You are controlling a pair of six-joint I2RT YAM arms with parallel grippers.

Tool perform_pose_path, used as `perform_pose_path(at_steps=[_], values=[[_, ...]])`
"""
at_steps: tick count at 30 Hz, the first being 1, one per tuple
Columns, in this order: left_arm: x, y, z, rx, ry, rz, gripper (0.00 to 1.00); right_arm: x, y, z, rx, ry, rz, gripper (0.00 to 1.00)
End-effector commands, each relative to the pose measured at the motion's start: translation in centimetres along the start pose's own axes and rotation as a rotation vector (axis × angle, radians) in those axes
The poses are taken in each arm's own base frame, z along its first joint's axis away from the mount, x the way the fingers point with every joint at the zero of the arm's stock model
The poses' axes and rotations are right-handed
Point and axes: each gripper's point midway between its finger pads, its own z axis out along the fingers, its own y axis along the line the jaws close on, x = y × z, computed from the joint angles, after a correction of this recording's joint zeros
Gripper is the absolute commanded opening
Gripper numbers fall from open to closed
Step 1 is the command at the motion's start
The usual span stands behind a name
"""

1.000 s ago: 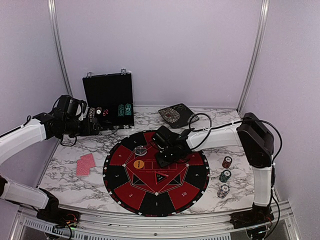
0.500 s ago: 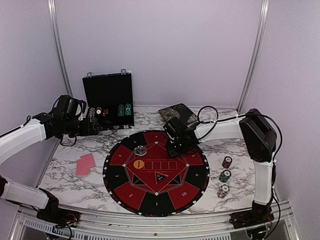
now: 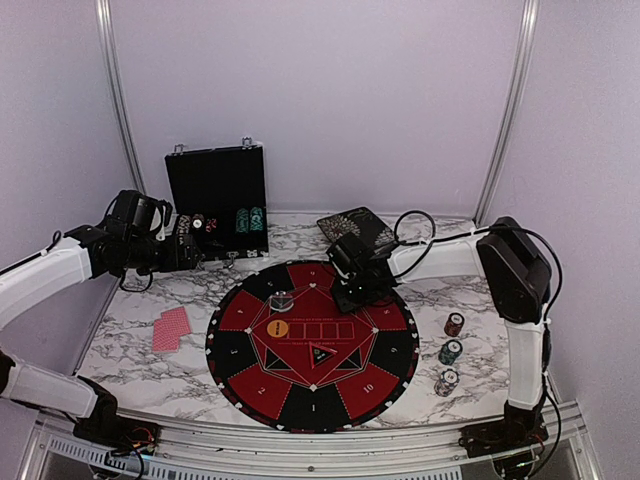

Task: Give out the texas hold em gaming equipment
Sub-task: Move the small blind button to position 7, then move the big blind button to position 2.

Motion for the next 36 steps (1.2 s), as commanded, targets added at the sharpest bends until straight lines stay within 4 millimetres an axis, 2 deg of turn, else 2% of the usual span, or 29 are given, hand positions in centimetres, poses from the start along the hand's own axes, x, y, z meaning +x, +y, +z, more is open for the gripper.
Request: perform_pose_path(at_steps=[1, 11, 15, 17, 22, 26, 29, 32, 36], values=[[0.1, 0.1, 0.3, 0.005, 0.004, -0.009, 0.99, 1.4, -1.3, 1.4, 0.049, 0.066, -0.019, 0.53], [0.0, 0.1, 0.3, 0.009, 0.006, -0.013, 0.99, 1.3, -1.2, 1.1, 0.041, 0.064, -0.017, 0.54], [0.1, 0.1, 0.3, 0.009, 0.008, -0.016, 0.99, 0.3, -0.9, -0.1, 0.031, 0.042, -0.006, 0.54], [0.1, 0.2, 0.3, 0.01, 0.008, -0.017, 0.99, -0.4, 0.0, -1.1, 0.013, 0.018, -0.01, 0.55], [0.0, 0.2, 0.4, 0.012, 0.01, -0.021, 0.99, -1.3, 4.0, -3.6, -0.042, -0.025, -0.053, 0.57], [0.1, 0.3, 0.4, 0.013, 0.011, -0.025, 0.99, -0.8, 9.6, -4.8, -0.149, -0.033, -0.102, 0.61], [0.0, 0.2, 0.4, 0.016, 0.009, -0.025, 0.99, -0.8, 13.0, -5.4, -0.205, -0.043, -0.13, 0.64], [0.1, 0.2, 0.4, 0.018, 0.011, -0.027, 0.99, -0.5, 15.4, -5.4, -0.234, -0.044, -0.155, 0.65], [0.1, 0.2, 0.4, 0.02, 0.013, -0.026, 0.99, 0.0, 16.8, -4.4, -0.242, -0.021, -0.171, 0.67]])
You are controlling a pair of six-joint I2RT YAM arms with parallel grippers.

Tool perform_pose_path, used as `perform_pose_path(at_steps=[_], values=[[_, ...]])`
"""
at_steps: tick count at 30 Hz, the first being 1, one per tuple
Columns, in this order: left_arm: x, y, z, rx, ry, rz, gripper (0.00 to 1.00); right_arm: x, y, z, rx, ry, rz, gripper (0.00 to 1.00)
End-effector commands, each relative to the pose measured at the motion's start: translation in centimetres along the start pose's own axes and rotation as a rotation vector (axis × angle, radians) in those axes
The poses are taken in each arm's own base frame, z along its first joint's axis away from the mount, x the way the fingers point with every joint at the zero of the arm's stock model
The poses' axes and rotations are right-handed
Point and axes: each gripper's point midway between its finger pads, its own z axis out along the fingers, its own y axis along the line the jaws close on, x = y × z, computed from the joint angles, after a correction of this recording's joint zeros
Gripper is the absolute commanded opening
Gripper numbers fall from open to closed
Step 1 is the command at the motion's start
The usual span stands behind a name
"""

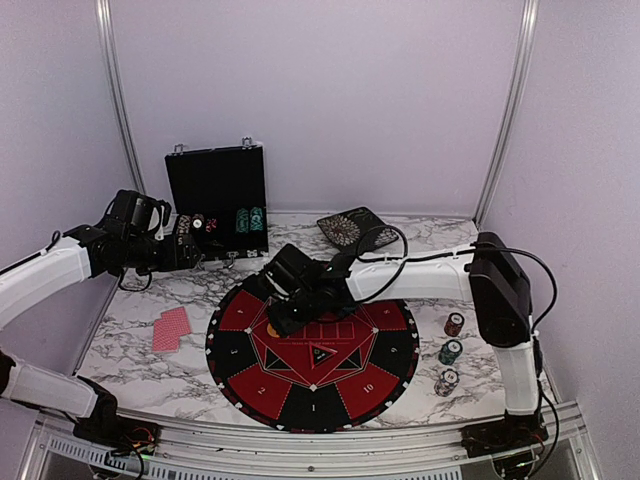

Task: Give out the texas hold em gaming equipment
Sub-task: Move the big blind button to position 2.

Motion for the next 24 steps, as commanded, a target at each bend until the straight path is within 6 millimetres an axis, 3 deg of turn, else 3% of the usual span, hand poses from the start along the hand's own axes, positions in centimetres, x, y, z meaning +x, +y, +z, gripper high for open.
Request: perform_pose_path(at_steps=[1, 10, 24], values=[[0.2, 0.1, 0.4, 0.004, 0.007, -0.011, 0.99, 0.9, 0.5, 2.0, -0.003, 0.05, 0.013, 0.67], [0.0, 0.2, 0.3, 0.007, 0.002, -0.017, 0.99, 0.9, 0.8, 4.1, -0.002, 0.057, 0.006, 0.69], [0.0, 0.3, 0.4, 0.012, 0.006, -0.025, 0.99, 2.0, 1.3, 6.5, 0.017, 0.086, -0.032, 0.58]])
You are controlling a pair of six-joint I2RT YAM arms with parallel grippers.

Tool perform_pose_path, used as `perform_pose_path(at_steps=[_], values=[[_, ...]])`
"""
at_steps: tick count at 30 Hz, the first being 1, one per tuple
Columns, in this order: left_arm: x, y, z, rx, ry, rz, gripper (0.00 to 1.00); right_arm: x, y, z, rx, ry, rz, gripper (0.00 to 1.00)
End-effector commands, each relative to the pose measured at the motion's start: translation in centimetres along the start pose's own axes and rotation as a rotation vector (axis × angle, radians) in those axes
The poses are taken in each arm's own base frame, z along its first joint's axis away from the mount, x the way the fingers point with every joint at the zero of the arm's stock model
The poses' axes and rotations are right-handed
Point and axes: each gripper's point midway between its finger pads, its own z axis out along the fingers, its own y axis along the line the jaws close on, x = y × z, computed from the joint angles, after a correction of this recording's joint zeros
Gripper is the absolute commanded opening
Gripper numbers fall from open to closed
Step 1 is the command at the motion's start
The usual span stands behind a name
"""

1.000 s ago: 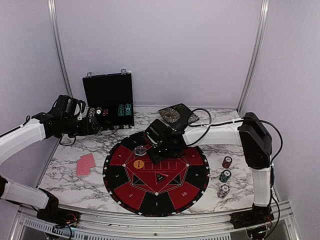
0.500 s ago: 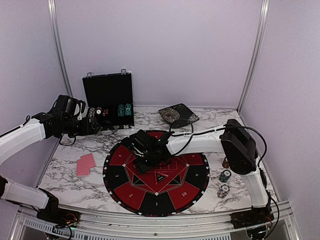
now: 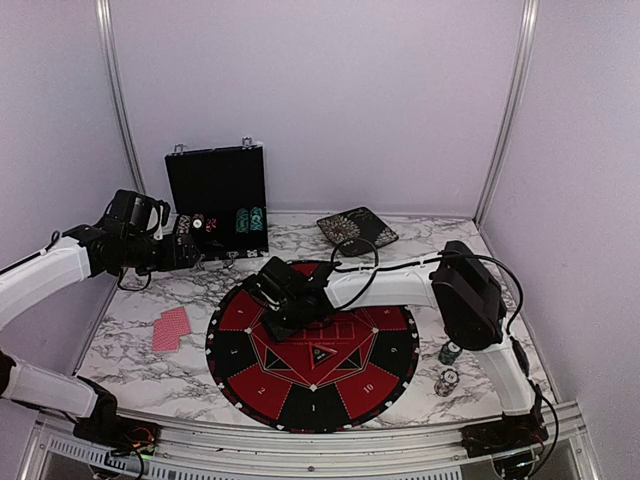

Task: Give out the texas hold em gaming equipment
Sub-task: Move the big blind button to position 2.

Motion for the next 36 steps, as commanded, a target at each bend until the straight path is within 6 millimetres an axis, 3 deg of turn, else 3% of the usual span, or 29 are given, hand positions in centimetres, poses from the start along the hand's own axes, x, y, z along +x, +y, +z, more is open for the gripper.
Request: perform_pose_path(at_steps=[1, 11, 23, 36], values=[[0.1, 0.1, 0.4, 0.005, 0.004, -0.013, 0.99, 0.8, 0.3, 1.7, 0.019, 0.03, -0.025, 0.57], [0.2, 0.1, 0.6, 0.011, 0.013, -0.015, 0.99, 2.4, 1.8, 0.8, -0.004, 0.062, -0.04, 0.5], [0.2, 0.2, 0.7, 0.012, 0.017, -0.02, 0.99, 5.1, 5.9, -1.8, -0.074, 0.086, -0.04, 0.49], [0.4, 0.3, 0.9, 0.008, 0.025, -0.024, 0.99, 7.3, 6.1, -2.7, -0.071, 0.112, -0.03, 0.49]])
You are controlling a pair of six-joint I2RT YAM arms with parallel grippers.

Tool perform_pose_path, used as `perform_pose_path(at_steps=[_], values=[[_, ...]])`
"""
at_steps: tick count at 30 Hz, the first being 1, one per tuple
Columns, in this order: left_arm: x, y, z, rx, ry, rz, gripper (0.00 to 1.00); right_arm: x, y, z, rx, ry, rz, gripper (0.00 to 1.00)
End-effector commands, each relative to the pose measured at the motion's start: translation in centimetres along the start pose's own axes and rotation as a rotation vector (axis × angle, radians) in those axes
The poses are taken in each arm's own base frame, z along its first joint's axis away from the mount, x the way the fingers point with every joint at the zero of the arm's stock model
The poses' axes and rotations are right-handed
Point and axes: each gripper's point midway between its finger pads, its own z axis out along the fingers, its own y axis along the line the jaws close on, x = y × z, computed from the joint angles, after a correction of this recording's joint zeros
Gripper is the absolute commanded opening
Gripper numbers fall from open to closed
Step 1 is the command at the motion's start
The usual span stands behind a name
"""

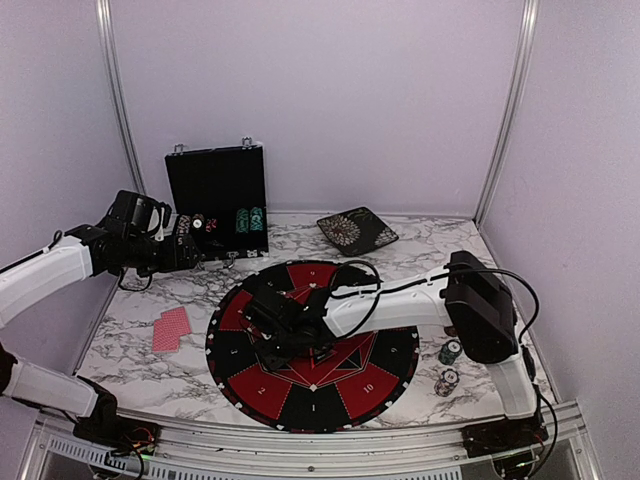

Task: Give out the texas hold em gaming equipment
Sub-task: Move the big blind button to position 2.

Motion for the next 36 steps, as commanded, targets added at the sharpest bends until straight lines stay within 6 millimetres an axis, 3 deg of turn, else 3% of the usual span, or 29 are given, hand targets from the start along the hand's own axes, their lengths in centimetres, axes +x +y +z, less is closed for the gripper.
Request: perform_pose_path(at_steps=[1, 19, 27, 31, 36], values=[[0.0, 0.2, 0.3, -0.001, 0.0, -0.013, 0.99, 3.1, 0.3, -0.4, -0.008, 0.09, 0.008, 0.49], [0.0, 0.2, 0.2, -0.001, -0.003, -0.013, 0.99, 2.8, 1.4, -0.7, -0.028, 0.084, -0.012, 0.52], [-0.1, 0.2, 0.2, 0.0, -0.006, -0.012, 0.99, 0.5, 1.4, -1.0, -0.005, 0.041, -0.036, 0.62], [0.0, 0.2, 0.2, -0.001, -0.004, -0.012, 0.99, -1.3, 0.4, -2.0, 0.018, 0.0, -0.023, 0.66], [-0.1, 0.3, 0.4, -0.004, -0.002, -0.017, 0.99, -3.1, -2.3, -3.6, 0.068, -0.04, -0.003, 0.66]])
